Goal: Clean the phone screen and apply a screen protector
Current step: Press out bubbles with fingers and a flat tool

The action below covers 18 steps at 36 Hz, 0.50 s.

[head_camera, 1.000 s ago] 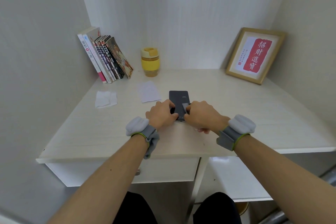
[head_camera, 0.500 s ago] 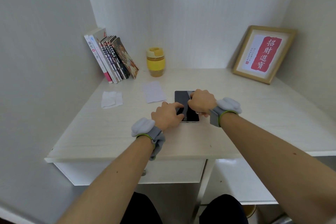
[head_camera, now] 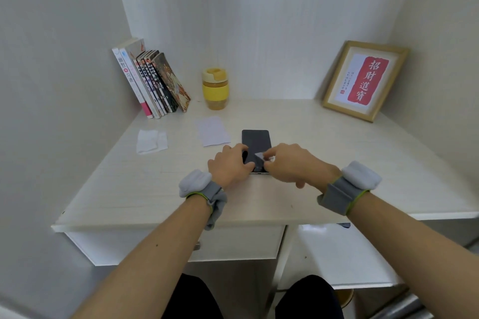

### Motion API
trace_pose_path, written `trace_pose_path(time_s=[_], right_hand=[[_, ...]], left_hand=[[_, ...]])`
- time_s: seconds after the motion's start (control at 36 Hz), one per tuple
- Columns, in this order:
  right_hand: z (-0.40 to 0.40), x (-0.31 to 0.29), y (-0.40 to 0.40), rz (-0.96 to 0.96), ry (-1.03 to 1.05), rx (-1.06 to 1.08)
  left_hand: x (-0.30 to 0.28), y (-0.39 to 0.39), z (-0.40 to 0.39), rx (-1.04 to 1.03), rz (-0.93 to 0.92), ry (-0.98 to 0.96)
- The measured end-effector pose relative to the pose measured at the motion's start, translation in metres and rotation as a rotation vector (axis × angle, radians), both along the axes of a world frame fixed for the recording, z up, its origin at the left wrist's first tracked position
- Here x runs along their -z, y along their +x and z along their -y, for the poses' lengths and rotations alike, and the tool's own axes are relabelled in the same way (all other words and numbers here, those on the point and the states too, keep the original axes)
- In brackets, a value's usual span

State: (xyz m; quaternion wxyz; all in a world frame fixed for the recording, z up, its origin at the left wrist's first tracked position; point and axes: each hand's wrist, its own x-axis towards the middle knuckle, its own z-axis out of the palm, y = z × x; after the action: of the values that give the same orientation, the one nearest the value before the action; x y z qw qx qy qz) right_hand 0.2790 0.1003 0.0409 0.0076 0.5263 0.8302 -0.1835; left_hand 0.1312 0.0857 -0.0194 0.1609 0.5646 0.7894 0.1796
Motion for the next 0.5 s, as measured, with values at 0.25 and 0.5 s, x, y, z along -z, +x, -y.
trace_pose_path(time_s=[0.25, 0.5], right_hand=[[-0.001, 0.012, -0.018, 0.055, 0.076, 0.041], [-0.021, 0.019, -0.023, 0.027, 0.084, 0.062]], left_hand=[[0.000, 0.001, 0.000, -0.021, 0.000, -0.004], [0.000, -0.001, 0.001, -0.015, 0.001, 0.003]])
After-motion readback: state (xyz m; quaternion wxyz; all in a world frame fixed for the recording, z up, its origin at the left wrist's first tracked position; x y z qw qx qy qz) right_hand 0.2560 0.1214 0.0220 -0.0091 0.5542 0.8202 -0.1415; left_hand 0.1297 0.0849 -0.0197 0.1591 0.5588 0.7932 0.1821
